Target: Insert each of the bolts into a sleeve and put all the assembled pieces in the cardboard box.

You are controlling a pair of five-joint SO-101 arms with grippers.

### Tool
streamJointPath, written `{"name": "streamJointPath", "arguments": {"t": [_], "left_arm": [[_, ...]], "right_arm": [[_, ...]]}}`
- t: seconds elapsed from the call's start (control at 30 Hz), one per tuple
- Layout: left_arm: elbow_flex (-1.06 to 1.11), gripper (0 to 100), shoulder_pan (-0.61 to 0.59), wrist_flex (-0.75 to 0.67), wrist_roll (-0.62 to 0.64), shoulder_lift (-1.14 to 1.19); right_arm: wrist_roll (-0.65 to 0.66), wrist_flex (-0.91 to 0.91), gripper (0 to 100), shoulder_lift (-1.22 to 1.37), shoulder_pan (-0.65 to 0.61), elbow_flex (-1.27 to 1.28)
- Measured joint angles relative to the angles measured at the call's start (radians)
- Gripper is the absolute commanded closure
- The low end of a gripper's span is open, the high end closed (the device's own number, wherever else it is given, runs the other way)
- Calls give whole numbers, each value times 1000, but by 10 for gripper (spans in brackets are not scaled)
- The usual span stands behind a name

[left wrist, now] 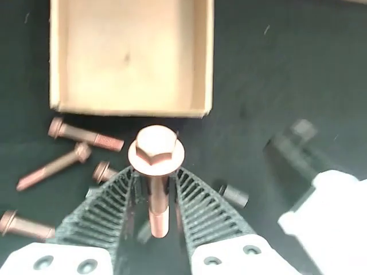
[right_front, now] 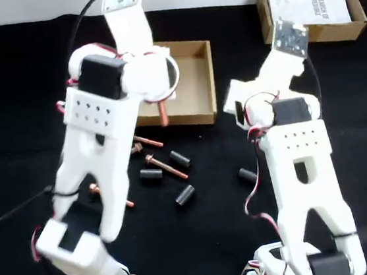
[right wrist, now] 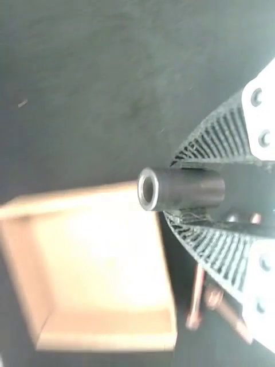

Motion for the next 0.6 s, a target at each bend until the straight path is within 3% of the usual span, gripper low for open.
{"name": "streamJointPath", "arguments": {"t": [0.27, 0.47, 0.6], "left_arm": [[367, 991, 8, 0, -2, -295], [483, 991, 14, 0, -2, -407], [496, 991, 18, 0, -2, -442]], "right_arm": [[-5, 0, 992, -321, -155, 9], [3, 0, 992, -643, -242, 181], [97, 0, 992, -845, -245, 367]]}}
